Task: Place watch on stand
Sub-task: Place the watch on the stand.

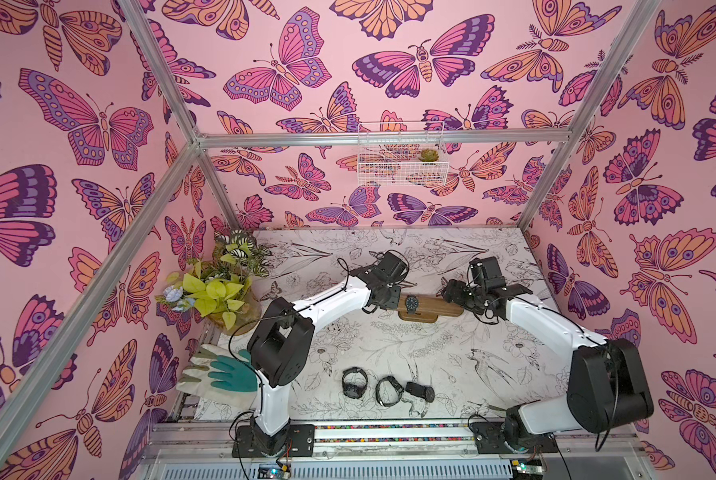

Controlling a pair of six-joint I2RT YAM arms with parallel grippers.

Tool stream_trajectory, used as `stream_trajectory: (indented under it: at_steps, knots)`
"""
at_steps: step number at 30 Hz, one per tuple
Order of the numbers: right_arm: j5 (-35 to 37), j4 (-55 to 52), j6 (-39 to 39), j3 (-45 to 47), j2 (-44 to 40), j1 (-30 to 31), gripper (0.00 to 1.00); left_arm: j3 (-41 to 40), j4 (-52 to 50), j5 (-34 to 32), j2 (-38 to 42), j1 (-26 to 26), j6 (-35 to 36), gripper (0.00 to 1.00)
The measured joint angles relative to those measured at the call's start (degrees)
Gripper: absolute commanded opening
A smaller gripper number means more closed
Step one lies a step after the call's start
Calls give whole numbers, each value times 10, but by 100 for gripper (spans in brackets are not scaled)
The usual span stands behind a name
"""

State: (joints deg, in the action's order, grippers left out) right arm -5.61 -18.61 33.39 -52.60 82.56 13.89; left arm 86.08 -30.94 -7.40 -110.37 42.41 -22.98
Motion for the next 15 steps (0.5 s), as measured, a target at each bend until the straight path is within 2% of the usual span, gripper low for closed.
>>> stream_trajectory:
  at_steps: [8, 15]
  knots:
    - [-5, 10, 29, 76, -65, 0, 80, 19, -3, -3, -13, 2, 14, 38]
    - [-4, 13, 44, 95, -92, -1, 80, 18, -6, 3, -12, 17, 37, 41]
